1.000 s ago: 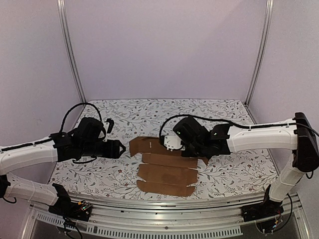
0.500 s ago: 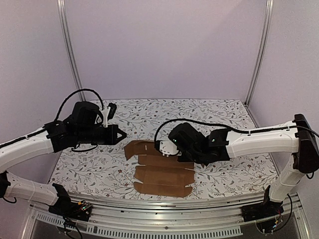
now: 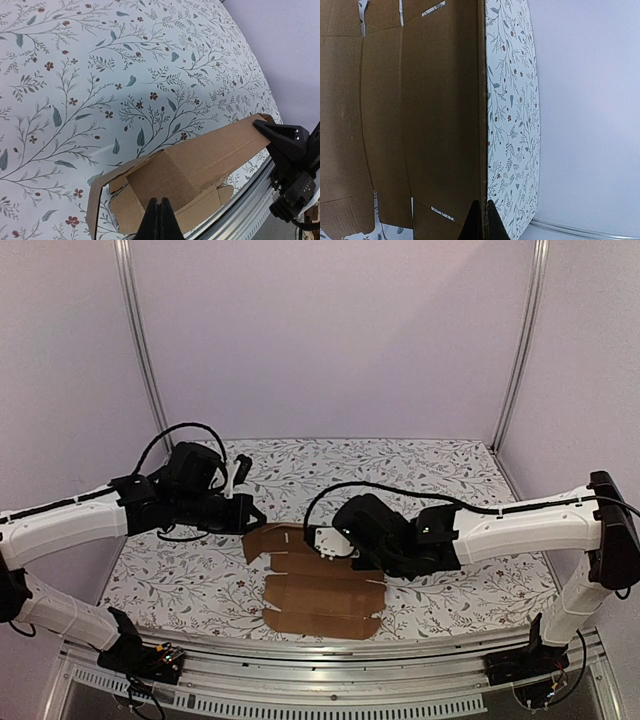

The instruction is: Fold the paper box

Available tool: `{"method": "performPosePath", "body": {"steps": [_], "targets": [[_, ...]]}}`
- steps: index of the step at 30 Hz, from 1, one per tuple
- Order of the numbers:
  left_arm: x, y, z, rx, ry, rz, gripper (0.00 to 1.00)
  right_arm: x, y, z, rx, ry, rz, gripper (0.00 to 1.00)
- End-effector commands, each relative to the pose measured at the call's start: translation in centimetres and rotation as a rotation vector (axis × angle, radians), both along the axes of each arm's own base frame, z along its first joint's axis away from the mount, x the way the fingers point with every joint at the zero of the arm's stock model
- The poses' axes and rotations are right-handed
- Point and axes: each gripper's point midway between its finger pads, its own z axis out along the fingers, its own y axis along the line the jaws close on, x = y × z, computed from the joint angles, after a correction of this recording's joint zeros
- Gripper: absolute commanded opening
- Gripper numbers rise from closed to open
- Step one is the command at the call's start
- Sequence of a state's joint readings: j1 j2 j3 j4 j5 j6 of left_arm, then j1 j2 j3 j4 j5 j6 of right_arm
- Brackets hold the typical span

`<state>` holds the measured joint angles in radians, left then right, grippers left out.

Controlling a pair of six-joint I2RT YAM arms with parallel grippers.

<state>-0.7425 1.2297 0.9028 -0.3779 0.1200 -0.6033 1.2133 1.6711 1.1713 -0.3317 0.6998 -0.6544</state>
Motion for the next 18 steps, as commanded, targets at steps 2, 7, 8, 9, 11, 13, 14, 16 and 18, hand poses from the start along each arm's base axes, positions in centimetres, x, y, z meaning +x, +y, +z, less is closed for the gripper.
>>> {"method": "performPosePath", "body": {"steps": [2,7,8,9,11,13,14,16,18], "targets": [[0.0,-0.6,-0.9,0.002,0.048,-0.011,0.00,0.1,1.1,1.8,0.081,-0.036,-0.025,0.00],[-0.2,-1.5,-1.5,0.000,0.072,-0.030,0.00,0.0,1.5,2.0,0.103,-0.039,-0.025,0.00],[-0.2,-1.8,-1.5,-0.007,0.073,-0.037,0.00,-0.1,1.6,2.0,0.108,-0.039,-0.022,0.00],[-0.3,-2.1,-1.4,-0.015,0.073,-0.044,0.00,-0.2,1.7,2.0,0.111,-0.039,-0.022,0.00],[-0.3,-2.6,-1.2,-0.022,0.074,-0.055,0.00,-0.2,1.8,1.9,0.118,-0.038,-0.024,0.00],[-0.4,-3.0,-1.1,-0.033,0.075,-0.060,0.00,-0.4,2.0,1.9,0.127,-0.032,-0.023,0.00],[-0.4,-3.2,-1.1,-0.046,0.077,-0.066,0.00,-0.4,2.1,1.7,0.130,-0.029,-0.024,0.00],[-0.3,-3.6,-0.7,-0.068,0.073,-0.071,0.00,-0.6,2.2,1.6,0.138,-0.023,-0.026,0.00],[-0.2,-3.8,-0.4,-0.085,0.069,-0.071,0.00,-0.8,2.4,1.5,0.143,-0.019,-0.024,0.00]]}}
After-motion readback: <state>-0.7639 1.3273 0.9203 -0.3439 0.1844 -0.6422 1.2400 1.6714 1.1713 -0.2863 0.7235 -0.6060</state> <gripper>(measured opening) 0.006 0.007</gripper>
